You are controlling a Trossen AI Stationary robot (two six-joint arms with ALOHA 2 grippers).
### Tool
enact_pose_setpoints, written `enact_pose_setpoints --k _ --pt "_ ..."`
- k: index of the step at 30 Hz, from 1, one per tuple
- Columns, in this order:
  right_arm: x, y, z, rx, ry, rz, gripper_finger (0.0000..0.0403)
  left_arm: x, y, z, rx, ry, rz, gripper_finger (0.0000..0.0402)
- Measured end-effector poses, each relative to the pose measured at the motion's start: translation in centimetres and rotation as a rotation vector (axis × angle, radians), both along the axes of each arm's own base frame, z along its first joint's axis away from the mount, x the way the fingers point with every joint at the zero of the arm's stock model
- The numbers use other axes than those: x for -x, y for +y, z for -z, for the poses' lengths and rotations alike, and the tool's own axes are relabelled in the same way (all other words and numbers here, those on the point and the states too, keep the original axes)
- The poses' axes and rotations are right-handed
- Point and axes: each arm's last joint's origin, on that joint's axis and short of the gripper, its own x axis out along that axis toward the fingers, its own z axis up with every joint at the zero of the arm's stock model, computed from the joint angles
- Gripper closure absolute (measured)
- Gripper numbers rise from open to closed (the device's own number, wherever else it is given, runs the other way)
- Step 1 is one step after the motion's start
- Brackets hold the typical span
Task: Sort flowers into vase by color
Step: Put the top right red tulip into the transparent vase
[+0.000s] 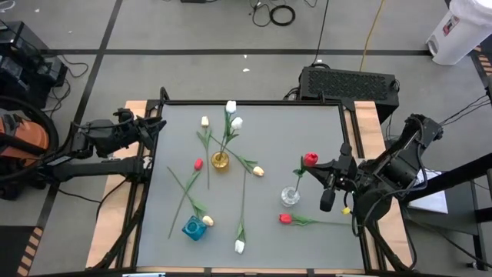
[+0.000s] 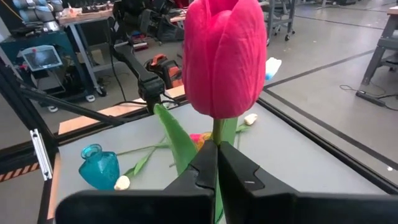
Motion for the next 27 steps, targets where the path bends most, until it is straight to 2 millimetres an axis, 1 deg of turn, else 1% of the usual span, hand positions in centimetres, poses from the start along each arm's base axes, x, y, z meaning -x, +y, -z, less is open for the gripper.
enact_pose_setpoints --k 6,16,27 --pt "-0.1 0.2 0.1 -0.017 -0.006 0.007 0.0403 0.0 0.0 0.0 0.001 -0.001 0.000 0.0230" --pt "-1.3 1.2 1.3 0.021 0.034 0.008 0.0403 0.0 0.0 0.0 0.002 -0.003 -0.001 0.0230" --pt "-2.0 1.8 1.9 0.030 0.044 0.020 0.0403 0.0 0.0 0.0 0.019 -0.017 -0.005 0.0230"
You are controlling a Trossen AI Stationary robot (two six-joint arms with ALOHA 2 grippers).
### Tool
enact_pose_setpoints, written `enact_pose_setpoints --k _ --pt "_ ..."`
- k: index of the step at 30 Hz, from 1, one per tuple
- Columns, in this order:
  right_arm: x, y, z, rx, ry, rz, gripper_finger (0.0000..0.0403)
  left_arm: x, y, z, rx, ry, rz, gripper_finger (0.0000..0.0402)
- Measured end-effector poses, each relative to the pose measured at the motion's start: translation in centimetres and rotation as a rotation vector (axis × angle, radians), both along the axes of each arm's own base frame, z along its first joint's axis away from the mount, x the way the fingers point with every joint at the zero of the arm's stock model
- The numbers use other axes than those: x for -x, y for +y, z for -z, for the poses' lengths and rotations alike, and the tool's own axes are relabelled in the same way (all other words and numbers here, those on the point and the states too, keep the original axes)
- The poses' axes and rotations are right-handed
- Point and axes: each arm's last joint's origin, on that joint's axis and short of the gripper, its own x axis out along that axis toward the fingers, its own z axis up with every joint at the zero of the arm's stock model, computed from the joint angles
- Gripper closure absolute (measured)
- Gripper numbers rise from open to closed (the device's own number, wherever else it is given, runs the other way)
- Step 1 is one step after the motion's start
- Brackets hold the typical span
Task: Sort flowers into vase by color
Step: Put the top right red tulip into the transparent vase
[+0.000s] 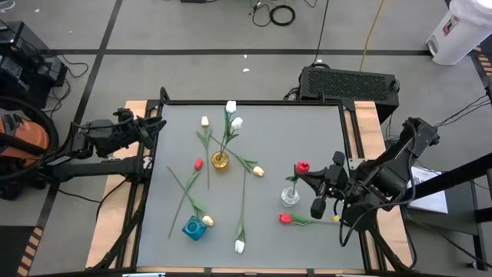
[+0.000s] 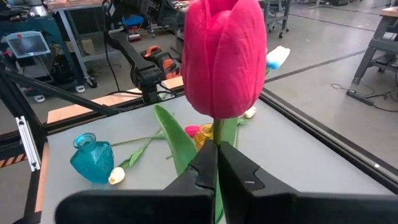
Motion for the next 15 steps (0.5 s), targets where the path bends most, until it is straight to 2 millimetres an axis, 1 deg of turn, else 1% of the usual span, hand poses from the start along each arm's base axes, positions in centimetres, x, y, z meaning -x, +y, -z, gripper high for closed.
enact_pose_setpoints --k 8,15 --pt "-0.9 0.7 1.0 -0.007 0.011 0.017 0.0403 0.0 0.0 0.0 0.002 -0.001 0.005 0.0230" --pt "-1.9 1.4 2.0 0.021 0.042 0.024 0.0403 0.0 0.0 0.0 0.003 0.000 0.009 0.0230"
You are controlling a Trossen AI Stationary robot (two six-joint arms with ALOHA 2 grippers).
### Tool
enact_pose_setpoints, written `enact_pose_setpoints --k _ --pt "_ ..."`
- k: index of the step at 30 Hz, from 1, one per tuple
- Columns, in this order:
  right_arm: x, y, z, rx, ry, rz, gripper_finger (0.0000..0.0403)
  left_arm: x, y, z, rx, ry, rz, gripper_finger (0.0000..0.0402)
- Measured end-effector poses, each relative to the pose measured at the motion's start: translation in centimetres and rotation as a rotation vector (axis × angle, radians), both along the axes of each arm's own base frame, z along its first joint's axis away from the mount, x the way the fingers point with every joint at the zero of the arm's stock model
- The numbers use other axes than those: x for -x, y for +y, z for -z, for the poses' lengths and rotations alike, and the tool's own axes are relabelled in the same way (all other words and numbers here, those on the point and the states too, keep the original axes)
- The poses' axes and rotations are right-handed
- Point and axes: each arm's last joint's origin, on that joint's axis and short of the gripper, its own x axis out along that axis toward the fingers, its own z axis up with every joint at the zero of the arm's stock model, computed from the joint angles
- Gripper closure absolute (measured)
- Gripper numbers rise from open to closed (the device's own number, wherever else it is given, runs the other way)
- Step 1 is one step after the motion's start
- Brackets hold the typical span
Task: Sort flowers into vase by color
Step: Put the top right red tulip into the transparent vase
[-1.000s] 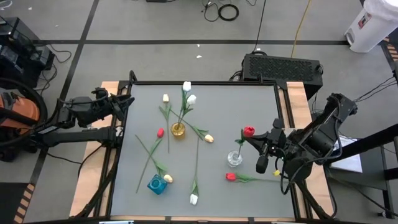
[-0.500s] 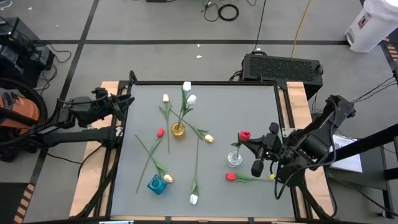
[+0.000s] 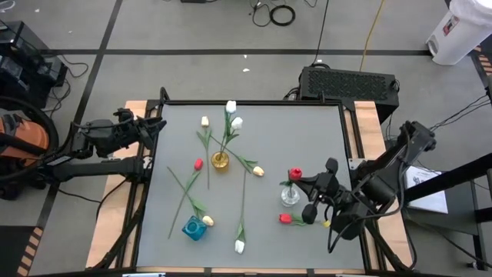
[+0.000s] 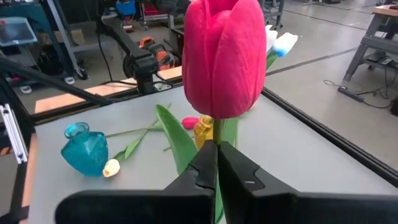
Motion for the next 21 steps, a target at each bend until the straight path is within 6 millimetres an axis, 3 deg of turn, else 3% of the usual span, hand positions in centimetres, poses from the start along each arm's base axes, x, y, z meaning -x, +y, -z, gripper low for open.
enact_pose_setpoints --k 21 --pt "-0.78 0.29 0.99 -0.003 0.019 0.025 0.0403 -0.03 -0.04 0.04 0.004 0.003 0.017 0.0230"
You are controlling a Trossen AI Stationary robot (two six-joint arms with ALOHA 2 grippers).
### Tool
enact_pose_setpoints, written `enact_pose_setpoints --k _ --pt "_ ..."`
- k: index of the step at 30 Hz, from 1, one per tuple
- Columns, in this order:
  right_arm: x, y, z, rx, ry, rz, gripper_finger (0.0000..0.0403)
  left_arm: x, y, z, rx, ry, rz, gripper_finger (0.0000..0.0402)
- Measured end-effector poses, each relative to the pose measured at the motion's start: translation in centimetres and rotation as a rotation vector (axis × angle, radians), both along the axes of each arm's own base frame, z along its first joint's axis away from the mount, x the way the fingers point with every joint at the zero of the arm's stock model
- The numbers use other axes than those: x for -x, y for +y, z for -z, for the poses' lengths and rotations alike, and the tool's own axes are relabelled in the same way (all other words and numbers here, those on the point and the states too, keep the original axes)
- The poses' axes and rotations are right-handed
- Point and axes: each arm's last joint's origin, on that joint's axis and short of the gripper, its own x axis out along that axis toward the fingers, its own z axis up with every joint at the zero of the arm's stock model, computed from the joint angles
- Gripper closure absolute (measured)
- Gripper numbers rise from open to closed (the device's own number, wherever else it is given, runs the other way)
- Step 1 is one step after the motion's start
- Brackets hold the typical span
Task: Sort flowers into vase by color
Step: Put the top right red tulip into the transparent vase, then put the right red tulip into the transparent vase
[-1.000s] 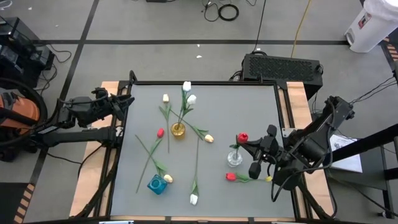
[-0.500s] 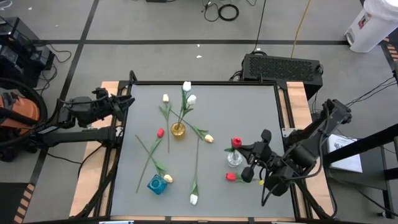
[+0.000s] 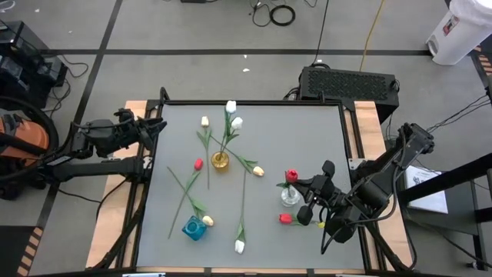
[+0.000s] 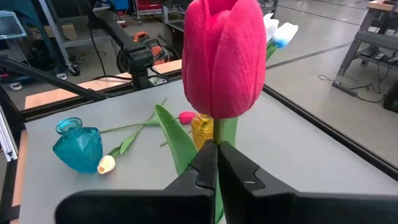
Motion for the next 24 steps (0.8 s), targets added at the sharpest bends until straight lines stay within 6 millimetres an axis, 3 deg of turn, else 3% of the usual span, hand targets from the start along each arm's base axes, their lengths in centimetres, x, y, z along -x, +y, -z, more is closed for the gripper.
enact_pose_setpoints --k 6,18,24 --pt "0.1 -0.1 0.1 -0.001 0.009 0.009 0.0390 0.0 0.0 0.0 0.000 -0.001 0.000 0.0230" --pt "0.9 -0.8 0.8 -0.008 0.083 0.031 0.0278 0.0 0.0 0.0 0.001 -0.002 0.000 0.0230" --pt "1.9 -1.3 0.7 -0.081 0.214 -0.044 0.0243 0.0 0.0 0.0 0.002 -0.002 -0.001 0.0230"
